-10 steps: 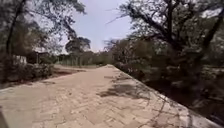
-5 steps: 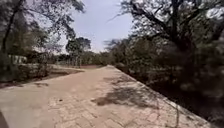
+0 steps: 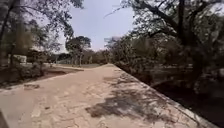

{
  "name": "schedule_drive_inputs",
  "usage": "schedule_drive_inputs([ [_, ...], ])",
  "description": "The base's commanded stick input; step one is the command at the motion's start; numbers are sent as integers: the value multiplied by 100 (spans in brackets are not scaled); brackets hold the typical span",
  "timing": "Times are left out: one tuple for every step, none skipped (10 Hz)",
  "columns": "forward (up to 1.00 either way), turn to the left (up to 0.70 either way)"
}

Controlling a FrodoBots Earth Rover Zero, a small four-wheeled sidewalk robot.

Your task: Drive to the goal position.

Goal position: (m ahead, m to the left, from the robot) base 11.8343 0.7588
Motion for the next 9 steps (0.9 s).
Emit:
schedule_drive_inputs([
  [70, 0],
  [70, 0],
  [70, 0],
  [70, 0],
  [70, 0],
  [70, 0],
  [70, 0],
  [70, 0],
  [70, 0],
])
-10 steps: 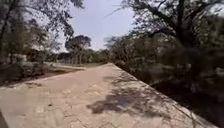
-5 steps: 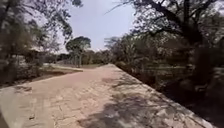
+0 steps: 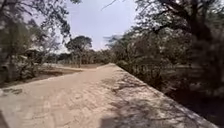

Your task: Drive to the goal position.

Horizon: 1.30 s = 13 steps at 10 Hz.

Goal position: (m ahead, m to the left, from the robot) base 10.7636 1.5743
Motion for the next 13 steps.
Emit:
schedule_drive_inputs([
  [70, 0],
  [70, 0],
  [70, 0],
  [70, 0],
  [70, 0],
  [70, 0],
  [70, 0],
  [70, 0],
  [70, 0],
  [70, 0],
  [70, 0],
  [70, 0],
  [70, 0],
])
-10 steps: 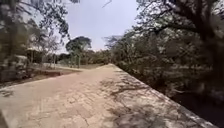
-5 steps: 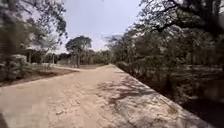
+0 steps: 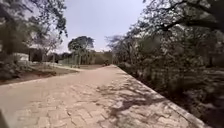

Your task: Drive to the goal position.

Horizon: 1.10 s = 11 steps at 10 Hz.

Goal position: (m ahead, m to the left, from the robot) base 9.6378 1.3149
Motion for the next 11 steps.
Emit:
schedule_drive_inputs([
  [70, 0],
  [70, 0],
  [70, 0],
  [70, 0],
  [70, 0],
  [70, 0],
  [70, 0],
  [70, 0],
  [70, 0],
  [70, 0],
  [70, 0],
])
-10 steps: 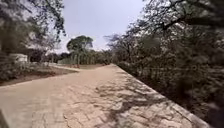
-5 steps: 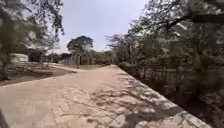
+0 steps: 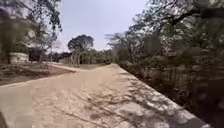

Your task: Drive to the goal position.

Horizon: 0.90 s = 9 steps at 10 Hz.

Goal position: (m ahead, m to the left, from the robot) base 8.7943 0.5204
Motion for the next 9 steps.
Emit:
schedule_drive_inputs([
  [70, 0],
  [70, 0],
  [70, 0],
  [70, 0],
  [70, 0],
  [70, 0],
  [70, 0],
  [70, 0],
  [70, 0],
])
